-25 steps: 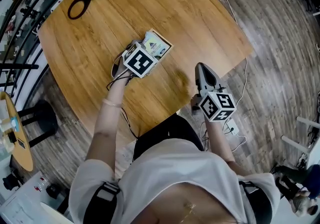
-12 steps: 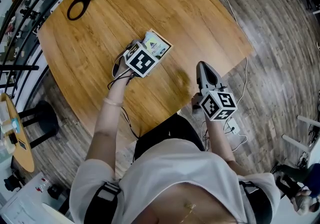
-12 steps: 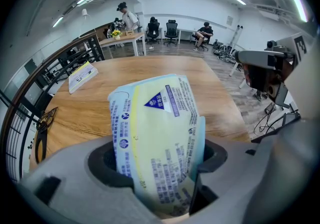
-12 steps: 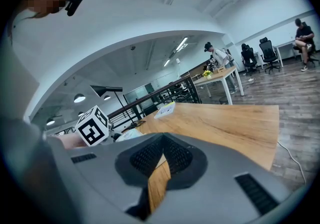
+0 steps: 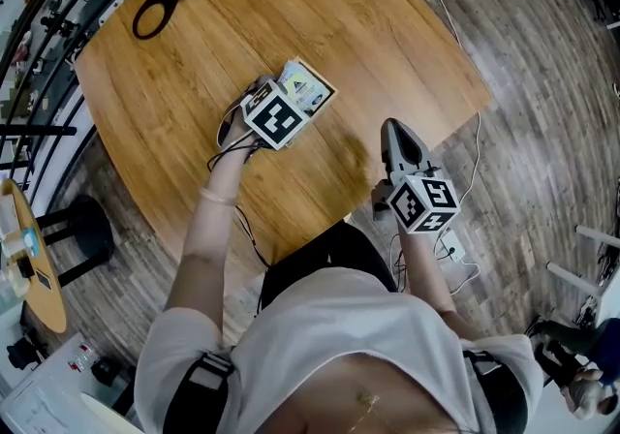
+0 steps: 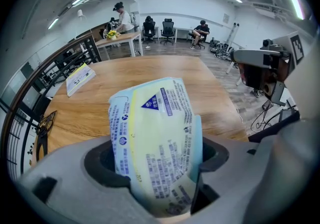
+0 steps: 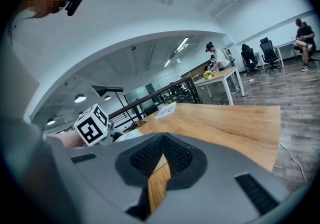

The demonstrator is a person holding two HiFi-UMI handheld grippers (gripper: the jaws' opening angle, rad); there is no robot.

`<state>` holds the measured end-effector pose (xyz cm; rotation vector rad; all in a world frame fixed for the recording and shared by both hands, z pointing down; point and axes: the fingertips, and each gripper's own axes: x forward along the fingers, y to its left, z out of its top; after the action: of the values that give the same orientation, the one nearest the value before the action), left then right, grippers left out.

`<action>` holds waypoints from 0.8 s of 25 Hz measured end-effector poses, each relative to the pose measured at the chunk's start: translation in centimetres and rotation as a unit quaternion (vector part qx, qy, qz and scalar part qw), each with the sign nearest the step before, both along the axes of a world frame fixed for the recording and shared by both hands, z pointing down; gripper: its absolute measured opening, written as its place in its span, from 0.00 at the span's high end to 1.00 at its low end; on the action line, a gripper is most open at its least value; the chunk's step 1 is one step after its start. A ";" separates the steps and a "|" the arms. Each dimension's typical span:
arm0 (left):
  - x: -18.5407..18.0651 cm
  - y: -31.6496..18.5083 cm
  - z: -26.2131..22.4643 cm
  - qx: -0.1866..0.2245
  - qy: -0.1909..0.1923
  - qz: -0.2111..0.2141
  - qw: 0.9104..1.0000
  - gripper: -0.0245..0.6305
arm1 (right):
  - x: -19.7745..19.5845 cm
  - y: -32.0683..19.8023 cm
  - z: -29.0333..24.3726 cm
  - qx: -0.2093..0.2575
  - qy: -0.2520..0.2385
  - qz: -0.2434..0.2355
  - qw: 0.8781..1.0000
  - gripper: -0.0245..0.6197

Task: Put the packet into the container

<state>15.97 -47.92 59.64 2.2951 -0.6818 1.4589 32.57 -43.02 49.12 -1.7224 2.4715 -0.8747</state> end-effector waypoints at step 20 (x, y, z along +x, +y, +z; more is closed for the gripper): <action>-0.9 -0.5 -1.1 0.020 -0.003 -0.008 1.000 0.38 | -0.6 0.0 -0.2 0.003 0.000 -0.008 1.000 0.95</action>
<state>15.09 -48.44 58.58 2.3102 -0.7372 1.4579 31.94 -43.05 48.97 -1.7033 2.4872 -0.8681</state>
